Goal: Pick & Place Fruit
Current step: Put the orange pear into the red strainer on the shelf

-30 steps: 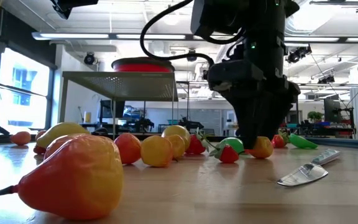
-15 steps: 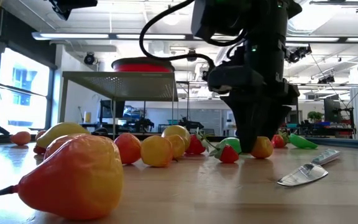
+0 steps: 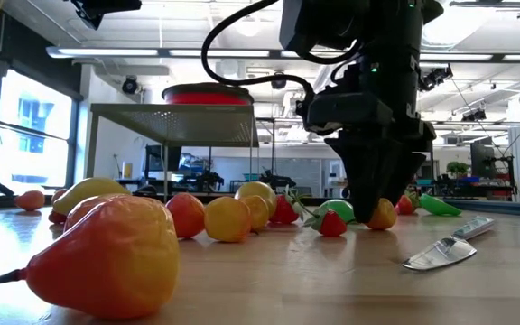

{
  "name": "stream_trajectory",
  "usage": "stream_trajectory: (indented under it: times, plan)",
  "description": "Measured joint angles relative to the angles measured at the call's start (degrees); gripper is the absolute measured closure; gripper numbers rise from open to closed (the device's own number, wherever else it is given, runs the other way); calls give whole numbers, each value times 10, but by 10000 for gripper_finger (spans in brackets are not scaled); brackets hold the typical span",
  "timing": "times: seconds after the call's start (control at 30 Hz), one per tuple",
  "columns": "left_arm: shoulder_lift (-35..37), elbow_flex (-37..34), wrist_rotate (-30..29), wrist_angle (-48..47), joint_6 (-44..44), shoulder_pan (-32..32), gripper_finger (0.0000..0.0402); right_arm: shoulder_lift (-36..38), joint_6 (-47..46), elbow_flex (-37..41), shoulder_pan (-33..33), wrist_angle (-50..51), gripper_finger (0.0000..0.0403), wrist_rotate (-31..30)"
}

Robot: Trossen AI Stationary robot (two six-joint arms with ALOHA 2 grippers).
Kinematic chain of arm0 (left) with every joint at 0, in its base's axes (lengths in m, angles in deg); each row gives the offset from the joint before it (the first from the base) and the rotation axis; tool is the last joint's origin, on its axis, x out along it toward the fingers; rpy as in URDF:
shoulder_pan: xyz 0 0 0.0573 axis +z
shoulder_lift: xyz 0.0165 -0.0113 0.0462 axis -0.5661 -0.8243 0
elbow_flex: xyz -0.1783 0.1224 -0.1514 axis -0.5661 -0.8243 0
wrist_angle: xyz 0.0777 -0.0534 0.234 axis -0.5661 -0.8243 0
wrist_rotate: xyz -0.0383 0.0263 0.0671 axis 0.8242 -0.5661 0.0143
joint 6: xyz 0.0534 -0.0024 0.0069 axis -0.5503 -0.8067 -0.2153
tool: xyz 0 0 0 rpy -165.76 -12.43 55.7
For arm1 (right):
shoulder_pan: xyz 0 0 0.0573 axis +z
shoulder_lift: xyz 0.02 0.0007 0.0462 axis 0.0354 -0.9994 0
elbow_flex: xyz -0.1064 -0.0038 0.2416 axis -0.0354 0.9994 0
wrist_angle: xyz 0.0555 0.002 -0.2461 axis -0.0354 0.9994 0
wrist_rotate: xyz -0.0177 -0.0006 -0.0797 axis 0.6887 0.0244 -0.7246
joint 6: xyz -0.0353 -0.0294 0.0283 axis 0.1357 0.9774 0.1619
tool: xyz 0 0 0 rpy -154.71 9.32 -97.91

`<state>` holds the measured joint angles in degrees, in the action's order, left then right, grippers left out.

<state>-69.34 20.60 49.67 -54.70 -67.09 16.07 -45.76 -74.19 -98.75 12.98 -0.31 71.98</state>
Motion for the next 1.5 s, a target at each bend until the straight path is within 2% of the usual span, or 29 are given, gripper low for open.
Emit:
stream_trajectory:
  times: [0.6, 0.7, 1.07, 1.27, 1.5]
  plan:
    - [0, 0, 0, 0, 0, 0, 266, 0, -4, 0, 0, 16, 173, 12]
    - [0, 0, 0, 0, 1, 0, 266, 0, -5, 0, 0, 16, 189, 11]
    - [0, 0, 0, 0, 1, 0, 266, 0, -5, 0, 0, 12, 284, 2]
    - [0, 0, 0, 0, 1, 0, 266, 5, -2, 0, 0, 13, 279, 13]
    - [0, 0, 0, 0, 1, 0, 266, 52, 14, 0, 0, 8, 281, 17]
